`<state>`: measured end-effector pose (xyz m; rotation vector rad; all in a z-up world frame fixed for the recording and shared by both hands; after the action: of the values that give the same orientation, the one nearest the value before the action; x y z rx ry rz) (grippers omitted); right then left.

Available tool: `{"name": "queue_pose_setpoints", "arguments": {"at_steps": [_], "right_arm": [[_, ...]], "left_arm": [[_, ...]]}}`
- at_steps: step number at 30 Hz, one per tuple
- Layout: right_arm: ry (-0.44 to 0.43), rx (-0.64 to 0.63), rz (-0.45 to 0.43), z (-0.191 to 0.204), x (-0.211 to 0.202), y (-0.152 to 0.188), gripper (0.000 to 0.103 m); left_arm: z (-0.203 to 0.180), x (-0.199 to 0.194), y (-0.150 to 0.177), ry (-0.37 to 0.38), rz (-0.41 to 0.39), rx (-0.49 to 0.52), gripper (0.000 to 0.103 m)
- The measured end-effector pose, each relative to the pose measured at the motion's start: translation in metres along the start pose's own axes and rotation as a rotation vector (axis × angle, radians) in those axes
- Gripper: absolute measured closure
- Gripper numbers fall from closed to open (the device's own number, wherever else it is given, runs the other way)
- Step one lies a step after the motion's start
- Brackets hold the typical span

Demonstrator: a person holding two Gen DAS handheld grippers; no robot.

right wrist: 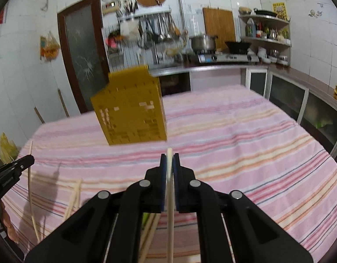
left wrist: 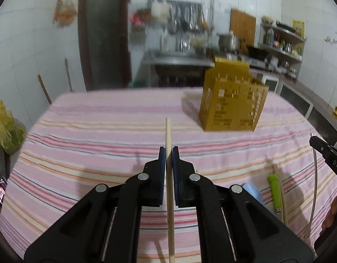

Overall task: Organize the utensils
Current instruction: 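Lift both held chopsticks and carry them over the yellow caddy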

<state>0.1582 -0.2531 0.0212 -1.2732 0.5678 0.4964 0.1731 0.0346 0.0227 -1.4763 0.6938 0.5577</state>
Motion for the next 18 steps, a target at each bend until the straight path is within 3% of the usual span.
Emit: {"name": "queue_pose_setpoints", "arguments": {"at_steps": [5,18], "right_arm": [[-0.024,0.004,-0.089,0.001,-0.020,-0.001,0.097],[-0.024,-0.026,-0.201,0.005,-0.053,0.005,0.097]], "left_arm": [[0.007,-0.027,0.008,-0.008,-0.080,-0.021,0.098],[0.010,-0.066,0.021,-0.035,-0.203,-0.019,0.098]]}}
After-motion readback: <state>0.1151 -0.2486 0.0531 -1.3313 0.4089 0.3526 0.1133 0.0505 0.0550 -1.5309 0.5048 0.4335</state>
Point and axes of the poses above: each gripper's, at about its wrist camera, not at the fingertips, and x roughly the way its jaws point, z to its left, y to its underside, the point moved 1 cm from there along x, roughly the way its jaws point, and after that the axes turned 12 degrees about z, right-handed, at the moved point
